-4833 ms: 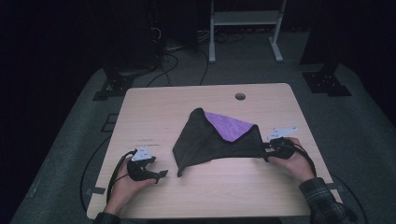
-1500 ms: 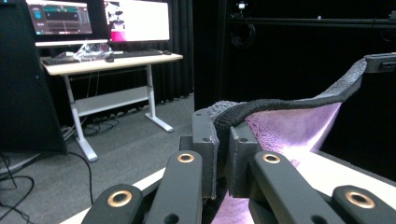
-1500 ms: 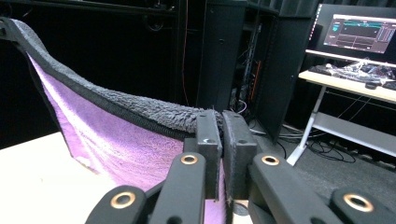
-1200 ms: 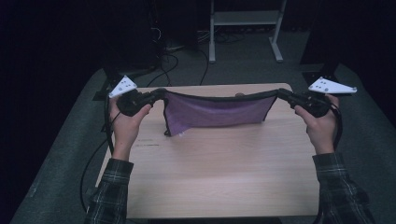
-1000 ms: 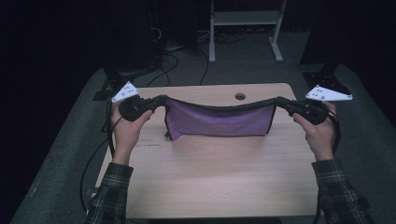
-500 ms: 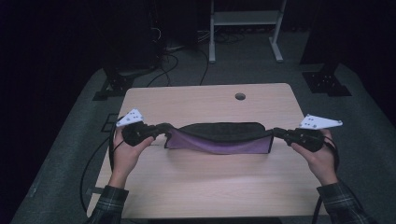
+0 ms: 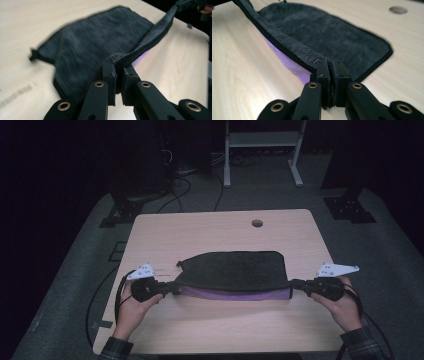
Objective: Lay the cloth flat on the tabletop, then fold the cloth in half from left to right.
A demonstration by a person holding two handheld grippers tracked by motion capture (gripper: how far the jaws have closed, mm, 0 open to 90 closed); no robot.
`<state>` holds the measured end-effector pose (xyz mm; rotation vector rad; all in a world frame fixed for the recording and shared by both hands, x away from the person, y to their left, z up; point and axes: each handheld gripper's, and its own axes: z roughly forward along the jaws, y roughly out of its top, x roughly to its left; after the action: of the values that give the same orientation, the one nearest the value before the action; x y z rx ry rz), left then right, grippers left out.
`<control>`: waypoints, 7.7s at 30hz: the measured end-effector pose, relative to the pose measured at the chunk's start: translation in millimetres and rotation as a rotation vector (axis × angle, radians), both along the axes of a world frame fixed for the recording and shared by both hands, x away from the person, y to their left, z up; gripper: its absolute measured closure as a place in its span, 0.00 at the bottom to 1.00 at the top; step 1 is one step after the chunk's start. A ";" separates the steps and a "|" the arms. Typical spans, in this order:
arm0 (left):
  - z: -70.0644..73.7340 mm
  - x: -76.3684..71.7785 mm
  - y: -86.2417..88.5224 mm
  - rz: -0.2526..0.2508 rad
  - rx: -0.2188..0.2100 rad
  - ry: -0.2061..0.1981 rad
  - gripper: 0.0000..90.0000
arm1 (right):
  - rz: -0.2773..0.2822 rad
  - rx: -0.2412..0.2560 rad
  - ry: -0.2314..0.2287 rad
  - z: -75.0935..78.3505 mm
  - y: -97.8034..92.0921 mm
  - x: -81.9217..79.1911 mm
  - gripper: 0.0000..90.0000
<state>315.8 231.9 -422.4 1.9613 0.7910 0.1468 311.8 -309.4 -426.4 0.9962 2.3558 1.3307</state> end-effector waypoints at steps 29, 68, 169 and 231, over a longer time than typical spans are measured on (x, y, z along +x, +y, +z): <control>-24.8 -55.9 1.9 -0.064 0.085 0.093 0.60 | 0.051 -0.009 0.063 -25.8 -12.8 -62.7 0.65; -34.1 129.7 -9.1 0.253 0.331 0.037 0.94 | -0.287 -0.149 0.056 -57.8 -23.3 53.7 0.37; -56.5 28.9 -23.9 0.319 0.166 0.040 0.97 | -0.271 -0.162 0.057 -59.8 -23.5 55.3 0.22; -8.8 52.1 -3.0 0.184 -0.141 0.052 0.96 | -0.268 -0.165 0.056 -59.8 -23.6 55.4 0.22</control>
<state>367.8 229.0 -431.2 1.7642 0.9895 0.1463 367.2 -333.0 -486.2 1.2581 2.2312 1.0059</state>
